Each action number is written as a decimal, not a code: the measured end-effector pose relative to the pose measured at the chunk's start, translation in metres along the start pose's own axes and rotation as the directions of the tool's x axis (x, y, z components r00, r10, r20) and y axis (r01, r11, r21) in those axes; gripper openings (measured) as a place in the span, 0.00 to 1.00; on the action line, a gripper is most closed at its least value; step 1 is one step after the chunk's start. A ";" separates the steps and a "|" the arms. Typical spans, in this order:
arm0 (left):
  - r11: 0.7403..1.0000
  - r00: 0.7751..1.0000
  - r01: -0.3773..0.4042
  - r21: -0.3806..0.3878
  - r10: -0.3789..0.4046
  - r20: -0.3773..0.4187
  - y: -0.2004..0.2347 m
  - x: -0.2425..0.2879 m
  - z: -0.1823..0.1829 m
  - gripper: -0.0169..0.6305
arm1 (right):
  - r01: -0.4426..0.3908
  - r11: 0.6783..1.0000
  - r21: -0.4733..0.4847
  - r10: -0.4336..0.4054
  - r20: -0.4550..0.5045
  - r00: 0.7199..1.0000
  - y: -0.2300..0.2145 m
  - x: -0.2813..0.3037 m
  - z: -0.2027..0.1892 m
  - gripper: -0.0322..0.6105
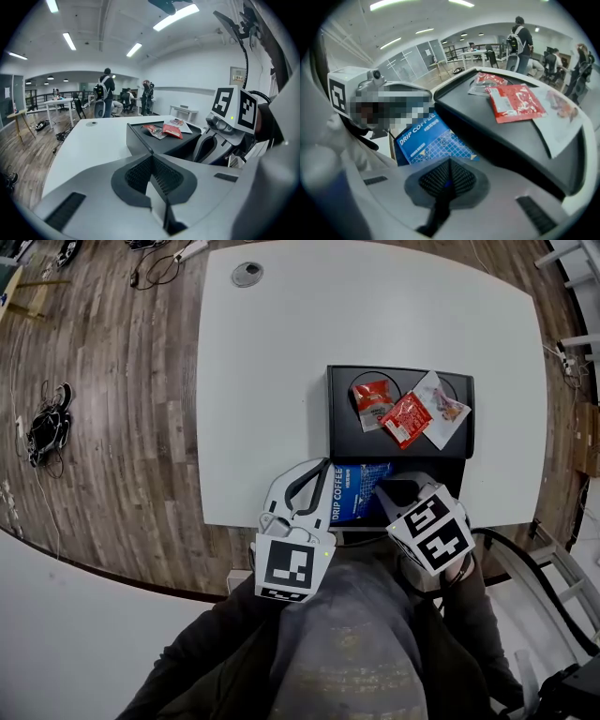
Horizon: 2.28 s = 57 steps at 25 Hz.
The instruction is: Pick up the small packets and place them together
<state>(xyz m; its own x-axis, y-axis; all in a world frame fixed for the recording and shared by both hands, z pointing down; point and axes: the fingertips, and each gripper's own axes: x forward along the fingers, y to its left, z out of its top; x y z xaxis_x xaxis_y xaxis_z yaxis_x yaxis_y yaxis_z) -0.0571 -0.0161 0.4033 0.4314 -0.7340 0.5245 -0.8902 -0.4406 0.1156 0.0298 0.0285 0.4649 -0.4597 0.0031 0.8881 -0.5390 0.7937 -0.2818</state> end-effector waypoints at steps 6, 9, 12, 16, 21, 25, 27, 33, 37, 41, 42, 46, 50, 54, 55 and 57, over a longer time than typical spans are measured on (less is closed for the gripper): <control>1.000 1.000 -0.001 0.007 0.001 0.008 0.001 0.001 0.002 0.03 | -0.042 0.995 -0.095 0.045 0.034 0.998 0.011 -0.009 0.008 0.05; 1.000 1.000 -0.004 0.010 0.004 0.011 0.000 0.000 0.003 0.03 | 0.060 0.967 -0.247 -0.050 0.048 0.998 -0.002 -0.016 0.010 0.08; 1.000 1.000 -0.006 0.012 0.006 0.014 -0.001 -0.002 0.004 0.03 | 0.057 0.933 -0.355 -0.048 0.034 0.998 0.004 -0.017 0.007 0.20; 1.000 1.000 -0.018 0.015 0.018 0.024 -0.002 -0.008 0.004 0.03 | 0.050 0.815 -0.578 -0.053 0.012 0.999 0.018 -0.016 -0.002 0.30; 0.999 0.999 -0.033 0.015 0.033 0.035 -0.007 -0.018 0.005 0.03 | 0.006 0.775 -0.632 -0.020 -0.015 1.000 0.025 -0.016 -0.008 0.32; 0.999 0.998 -0.046 0.013 0.045 0.042 -0.012 -0.023 0.006 0.03 | -0.014 0.746 -0.666 -0.023 -0.048 0.999 0.022 -0.009 -0.009 0.36; 0.998 0.997 -0.060 0.013 0.059 0.047 -0.013 -0.026 0.008 0.03 | -0.038 0.731 -0.682 -0.014 -0.071 0.997 0.021 -0.005 -0.010 0.38; 0.994 0.993 -0.112 -0.001 0.112 0.048 -0.007 -0.034 0.007 0.03 | -0.087 0.711 -0.698 -0.002 -0.126 0.992 0.016 0.010 -0.014 0.44; 0.990 0.989 -0.142 -0.016 0.142 0.037 -0.004 -0.040 0.002 0.03 | -0.094 0.698 -0.709 0.014 -0.117 0.993 0.017 0.011 -0.013 0.44; 0.986 0.986 -0.162 -0.028 0.163 0.033 -0.002 -0.043 -0.001 0.03 | -0.090 0.677 -0.730 0.009 -0.114 0.993 0.020 0.010 -0.014 0.39; 0.986 0.986 -0.164 -0.030 0.165 0.033 -0.002 -0.043 -0.001 0.03 | -0.088 0.672 -0.735 0.006 -0.113 0.994 0.020 0.009 -0.015 0.36; 0.986 0.986 -0.163 -0.031 0.164 0.038 -0.005 -0.041 -0.001 0.03 | -0.062 0.669 -0.741 -0.002 -0.084 0.996 0.021 0.009 -0.018 0.10; 0.987 0.987 -0.157 -0.027 0.158 0.042 -0.009 -0.038 0.001 0.03 | -0.042 0.723 -0.690 -0.019 -0.081 0.997 0.017 0.004 -0.021 0.05; 0.988 0.988 -0.150 -0.025 0.151 0.040 -0.010 -0.037 0.001 0.03 | 0.018 0.840 -0.542 -0.065 -0.067 0.996 0.000 -0.011 -0.023 0.05; 0.989 0.989 -0.143 -0.022 0.144 0.038 -0.011 -0.036 0.001 0.03 | 0.039 0.852 -0.522 -0.080 -0.056 0.995 -0.004 -0.016 -0.022 0.05; 0.992 0.992 -0.124 -0.011 0.124 0.027 -0.016 -0.031 0.000 0.03 | 0.085 0.854 -0.513 -0.120 -0.037 0.992 -0.012 -0.022 -0.019 0.05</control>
<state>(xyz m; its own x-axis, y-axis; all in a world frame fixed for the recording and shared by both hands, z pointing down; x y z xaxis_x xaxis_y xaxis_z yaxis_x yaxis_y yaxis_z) -0.0563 0.0136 0.3848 0.3217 -0.7966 0.5119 -0.9382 -0.3410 0.0589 0.0601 0.0308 0.4555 -0.3649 -0.0700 0.9284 -0.1375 0.9903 0.0207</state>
